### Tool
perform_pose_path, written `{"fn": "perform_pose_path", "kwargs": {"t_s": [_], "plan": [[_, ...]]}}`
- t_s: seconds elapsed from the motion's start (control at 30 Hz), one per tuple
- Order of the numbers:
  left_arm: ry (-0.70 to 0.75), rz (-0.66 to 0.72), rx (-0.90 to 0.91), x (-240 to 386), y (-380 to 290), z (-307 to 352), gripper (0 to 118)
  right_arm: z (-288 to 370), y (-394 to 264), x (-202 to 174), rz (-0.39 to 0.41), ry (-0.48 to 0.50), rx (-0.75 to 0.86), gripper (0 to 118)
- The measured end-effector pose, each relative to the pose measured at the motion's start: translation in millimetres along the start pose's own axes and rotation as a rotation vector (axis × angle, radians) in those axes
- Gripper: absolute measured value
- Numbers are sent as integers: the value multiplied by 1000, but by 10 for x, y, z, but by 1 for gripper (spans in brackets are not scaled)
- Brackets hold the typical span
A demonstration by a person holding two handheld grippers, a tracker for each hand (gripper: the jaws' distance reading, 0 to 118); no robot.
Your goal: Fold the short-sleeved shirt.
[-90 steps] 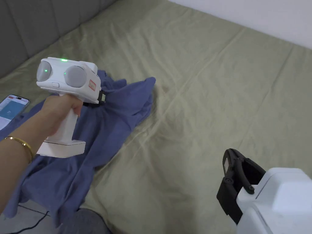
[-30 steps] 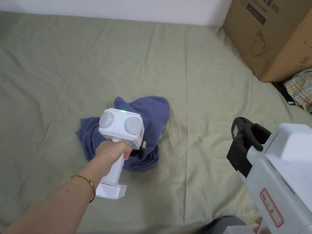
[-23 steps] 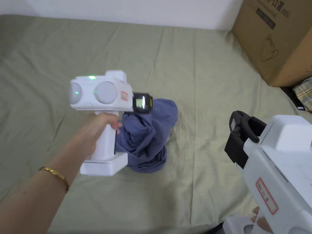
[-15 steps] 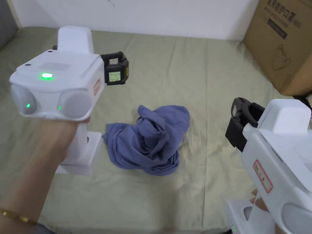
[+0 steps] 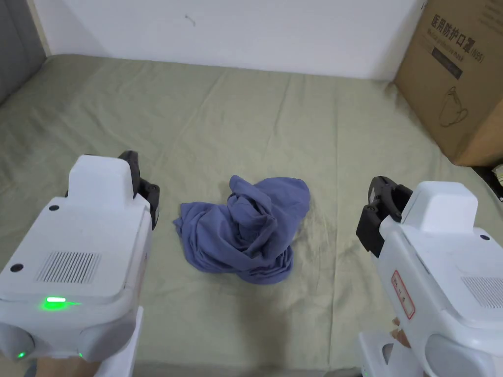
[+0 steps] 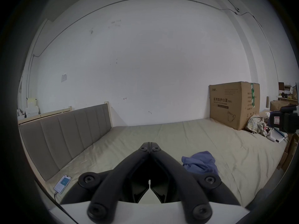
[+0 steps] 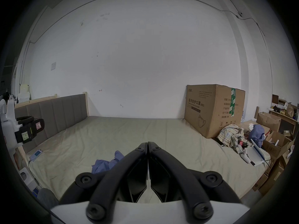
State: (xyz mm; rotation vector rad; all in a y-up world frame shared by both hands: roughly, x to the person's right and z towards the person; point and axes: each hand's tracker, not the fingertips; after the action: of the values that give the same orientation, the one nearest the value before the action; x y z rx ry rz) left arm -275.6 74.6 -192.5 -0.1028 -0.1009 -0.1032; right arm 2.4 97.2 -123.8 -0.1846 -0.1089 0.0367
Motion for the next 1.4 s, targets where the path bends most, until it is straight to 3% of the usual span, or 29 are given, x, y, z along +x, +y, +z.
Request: {"fn": "perform_pose_path", "kwargs": {"t_s": [0.37,0.5,0.53,0.57,0.6,0.63,0.7,0.93,1.07,1.13,1.2,1.23,1.3,1.33,1.4], "plan": [[-39,40,-88,8,-169,-93,0,-35,-68,-8,-3,11,-42,0],[-69,49,-232,-1,-163,-521,1,-88,-71,7,-2,17,-59,0],[-77,53,-314,-9,-147,-699,10,-99,-73,8,-1,20,-61,0],[-95,67,-382,-21,-147,-880,27,-114,-73,7,0,21,-63,0],[-130,97,-448,-37,-170,-1088,63,-134,-75,5,1,23,-66,0],[-171,128,-531,-46,-204,-1311,85,-158,-80,5,0,25,-70,0],[-188,152,-648,-3,-305,-1715,113,-213,-91,7,-4,31,-80,0],[-161,122,-902,300,-775,-2865,112,-475,-191,20,15,44,-141,0],[-119,200,-944,407,-1109,-3305,102,-644,-285,69,13,37,-188,0],[-94,170,-965,455,-1237,-3448,95,-727,-343,87,17,41,-218,0],[-79,131,-1024,529,-1299,-3457,79,-802,-398,92,21,48,-234,0],[-90,135,-1033,548,-1334,-3467,65,-841,-422,91,24,49,-244,0],[-112,155,-1040,563,-1383,-3451,22,-899,-464,91,18,51,-258,0],[-113,155,-1028,568,-1366,-3382,9,-923,-474,92,13,51,-263,0],[-133,134,-984,555,-1338,-3317,4,-973,-473,86,10,58,-271,0]]}}
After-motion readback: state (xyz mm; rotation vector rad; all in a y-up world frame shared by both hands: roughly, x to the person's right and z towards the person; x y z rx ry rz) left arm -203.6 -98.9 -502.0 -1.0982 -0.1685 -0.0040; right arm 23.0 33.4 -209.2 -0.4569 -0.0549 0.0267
